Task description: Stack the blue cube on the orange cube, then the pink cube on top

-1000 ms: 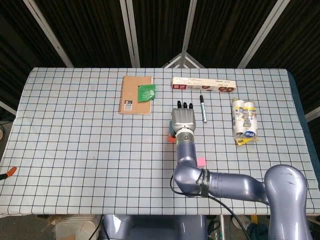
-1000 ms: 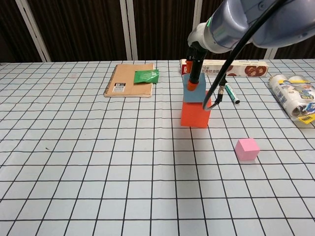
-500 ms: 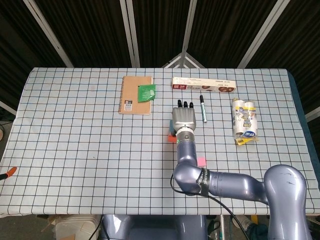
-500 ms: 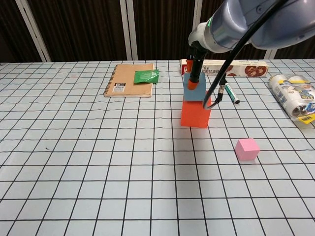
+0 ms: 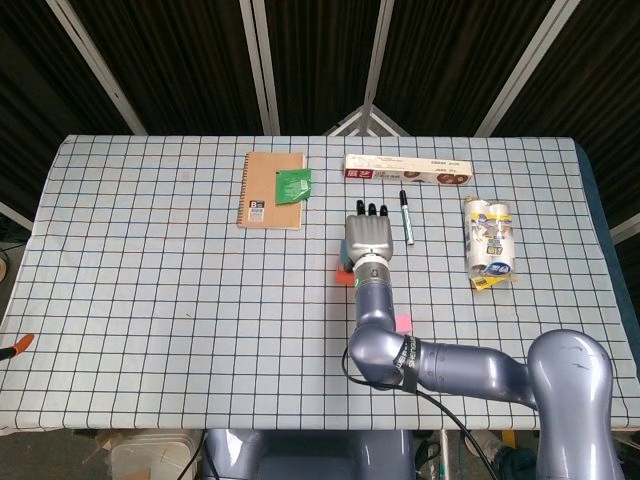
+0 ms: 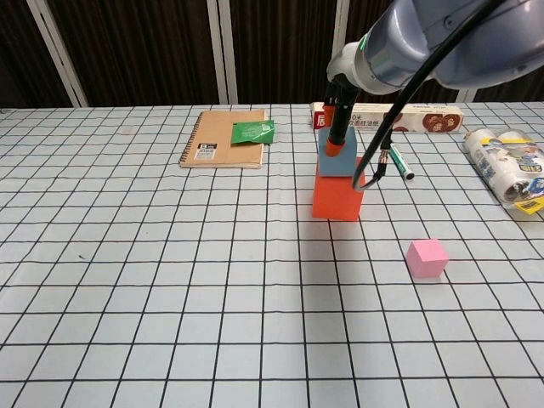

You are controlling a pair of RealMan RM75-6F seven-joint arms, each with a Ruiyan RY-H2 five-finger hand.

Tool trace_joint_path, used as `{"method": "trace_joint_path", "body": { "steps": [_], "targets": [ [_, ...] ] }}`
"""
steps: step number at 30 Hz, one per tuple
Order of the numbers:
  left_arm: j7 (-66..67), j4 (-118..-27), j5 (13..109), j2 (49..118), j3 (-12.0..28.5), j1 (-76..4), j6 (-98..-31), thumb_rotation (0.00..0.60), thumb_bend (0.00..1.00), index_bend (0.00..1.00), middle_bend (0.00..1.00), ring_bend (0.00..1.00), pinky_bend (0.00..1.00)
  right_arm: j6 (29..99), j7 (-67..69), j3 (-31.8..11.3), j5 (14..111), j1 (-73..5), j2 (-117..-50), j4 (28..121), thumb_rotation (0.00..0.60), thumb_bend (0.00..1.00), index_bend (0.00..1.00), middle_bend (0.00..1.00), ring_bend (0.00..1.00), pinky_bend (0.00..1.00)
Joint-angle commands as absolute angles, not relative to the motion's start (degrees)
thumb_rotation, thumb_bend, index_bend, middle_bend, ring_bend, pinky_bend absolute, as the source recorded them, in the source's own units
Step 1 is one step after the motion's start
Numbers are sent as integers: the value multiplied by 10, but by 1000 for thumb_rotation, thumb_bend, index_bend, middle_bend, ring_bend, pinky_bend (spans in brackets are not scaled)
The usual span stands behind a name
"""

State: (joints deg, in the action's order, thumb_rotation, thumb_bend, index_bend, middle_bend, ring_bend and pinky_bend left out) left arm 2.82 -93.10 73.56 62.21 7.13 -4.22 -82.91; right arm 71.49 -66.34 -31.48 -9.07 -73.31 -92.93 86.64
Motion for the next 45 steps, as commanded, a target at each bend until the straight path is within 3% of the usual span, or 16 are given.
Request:
{"method": "trace_joint_path", "body": {
  "steps": [1,22,34,37,45],
  "targets": [
    [28,-931,735,622,72,-42,-829,600,123,55,0,0,0,715,-664,-314,-91,-733,-929,868,600,354,407,0,0,0],
    [30,-931,736,623,71,-43,-829,600,123,54,0,0,0,713,-679,-310,-113,-732,-913,887,600,354,378,0,0,0],
    [27,-931,737,622,71,-42,-830,600,123,55,0,0,0,716,-678,-306,-112,-733,-909,899,600,287,365,0,0,0],
    [27,-932,738,622,71,-42,-831,600,123,55,0,0,0,718,-680,-305,-114,-734,-908,901,600,262,312,0,0,0],
    [28,-931,738,622,70,-42,-830,600,123,55,0,0,0,720,-683,-309,-126,-735,-900,915,600,217,43,0,0,0]
  ]
}}
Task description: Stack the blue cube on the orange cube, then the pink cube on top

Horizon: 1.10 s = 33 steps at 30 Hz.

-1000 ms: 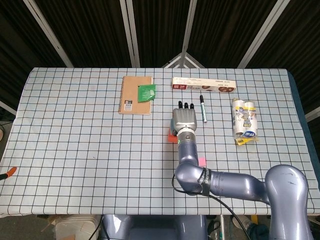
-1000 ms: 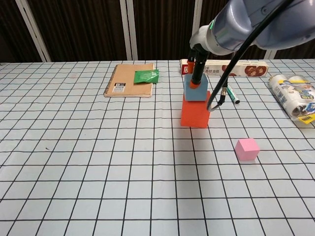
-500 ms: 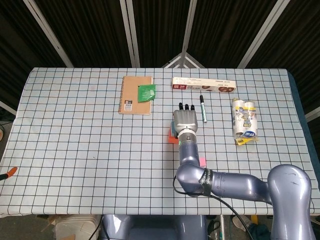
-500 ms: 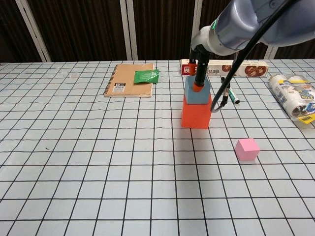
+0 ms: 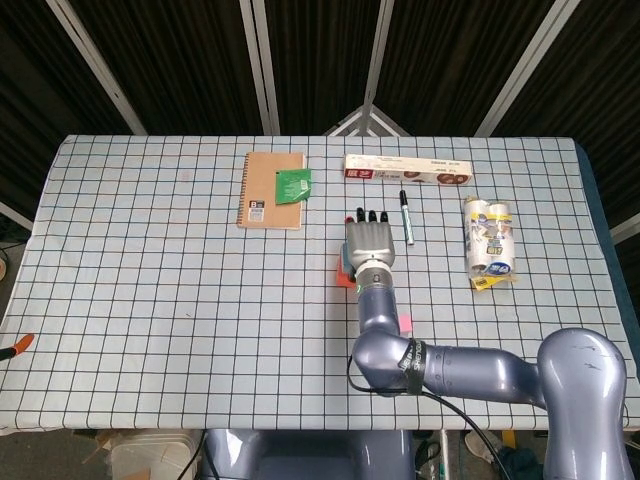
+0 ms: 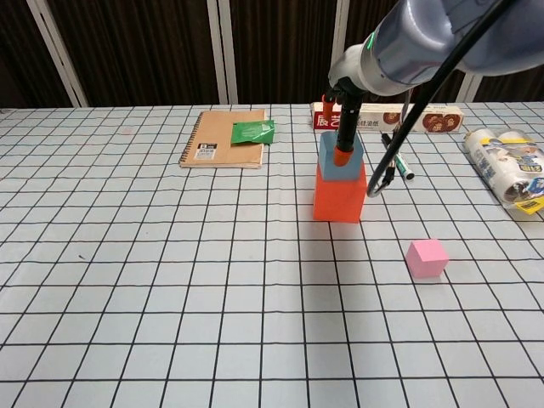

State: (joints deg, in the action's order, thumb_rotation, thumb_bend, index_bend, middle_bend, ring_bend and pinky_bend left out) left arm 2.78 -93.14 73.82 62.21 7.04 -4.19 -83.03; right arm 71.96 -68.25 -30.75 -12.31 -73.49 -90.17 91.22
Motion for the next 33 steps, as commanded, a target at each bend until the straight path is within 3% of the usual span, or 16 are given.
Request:
{"method": "trace_joint_path", "body": {
  "steps": [1,9,17,24,27,33],
  "targets": [
    [28,-931,739,622,70,-42,-831,600,123,55,0,0,0,720,-683,-309,-127,-735,-899,917,600,217,29,0,0,0],
    [28,-930,737,622,71,-43,-829,600,123,55,0,0,0,732,-688,-302,-138,-713,-856,975,600,217,2,0,0,0],
    [33,-934,740,623,69,-42,-831,600,123,55,0,0,0,772,-632,-260,-48,-624,-737,1116,600,216,0,0,0,0],
    [31,-936,744,623,67,-40,-836,600,123,55,0,0,0,755,-522,-174,133,-493,-628,1225,600,217,7,0,0,0],
    [34,-937,745,624,67,-40,-837,600,123,55,0,0,0,754,-465,-127,244,-432,-596,1243,600,217,72,0,0,0],
    [45,-940,746,627,66,-42,-835,600,123,55,0,0,0,742,-396,-74,343,-370,-573,1241,600,216,158,0,0,0]
  ]
}}
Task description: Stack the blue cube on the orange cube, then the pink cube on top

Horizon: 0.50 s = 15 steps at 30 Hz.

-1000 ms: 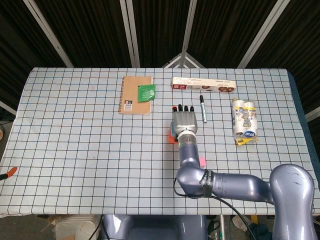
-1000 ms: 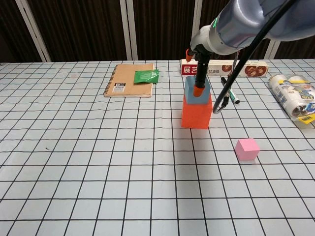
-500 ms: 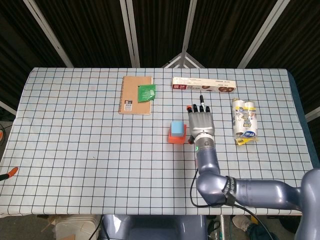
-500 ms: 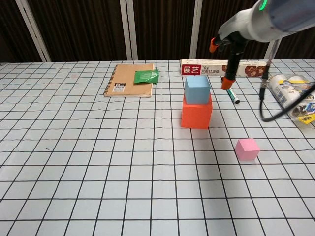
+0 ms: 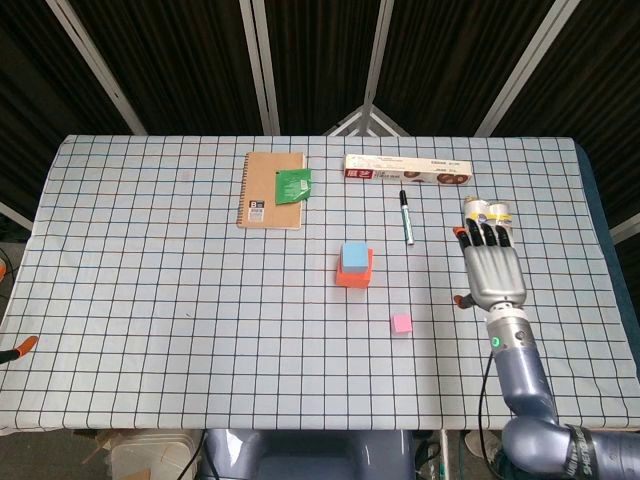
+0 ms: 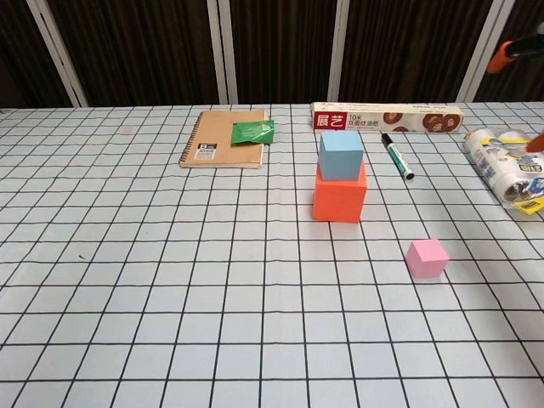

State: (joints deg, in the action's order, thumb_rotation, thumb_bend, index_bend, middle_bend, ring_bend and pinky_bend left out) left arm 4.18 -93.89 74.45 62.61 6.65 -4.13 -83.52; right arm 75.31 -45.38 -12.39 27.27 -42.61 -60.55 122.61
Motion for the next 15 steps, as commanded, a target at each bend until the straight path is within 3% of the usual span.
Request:
{"method": "trace_joint_path", "body": {
  "steps": [1,9,15],
  "targets": [
    [46,-940,747,628,65,-43,-834,600,123,55,0,0,0,741,-392,-66,353,-364,-575,1240,600,216,164,0,0,0],
    [54,-940,744,630,66,-47,-827,600,123,55,0,0,0,744,-374,-13,426,-326,-623,1245,600,217,202,0,0,0],
    [49,-940,751,628,63,-48,-827,600,123,55,0,0,0,759,-370,-9,452,-315,-681,1219,600,217,247,0,0,0]
  ]
}}
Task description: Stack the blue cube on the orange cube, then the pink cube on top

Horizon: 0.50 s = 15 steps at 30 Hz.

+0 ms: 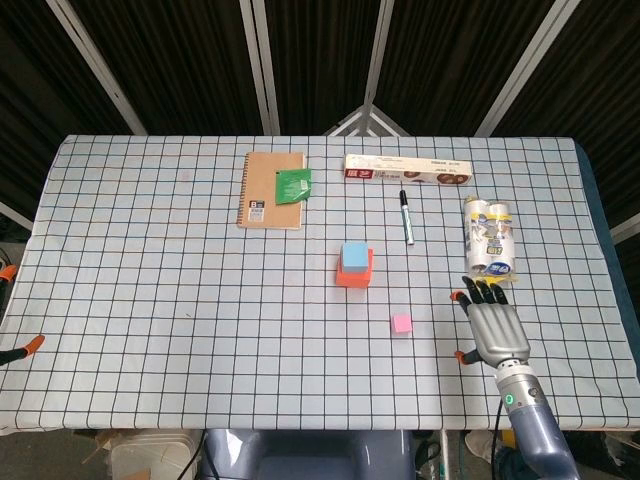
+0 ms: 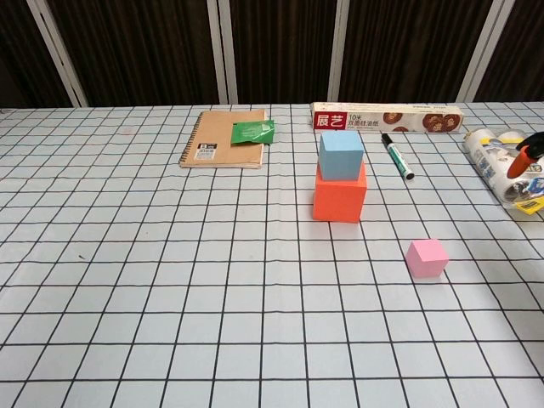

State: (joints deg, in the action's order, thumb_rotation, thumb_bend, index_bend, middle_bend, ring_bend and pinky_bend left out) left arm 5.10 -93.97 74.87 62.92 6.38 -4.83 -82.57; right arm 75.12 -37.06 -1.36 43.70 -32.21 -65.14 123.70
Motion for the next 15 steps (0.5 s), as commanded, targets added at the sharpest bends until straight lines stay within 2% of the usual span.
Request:
{"method": "trace_joint_path", "body": {
  "steps": [1,15],
  "targets": [
    [47,-939,752,628,63,-47,-827,600,123,55,0,0,0,761,-373,-8,458,-315,-692,1211,600,217,253,0,0,0],
    [45,-938,748,628,64,-48,-826,600,123,60,0,0,0,752,-378,-27,448,-319,-780,1138,600,217,283,0,0,0]
  ]
}}
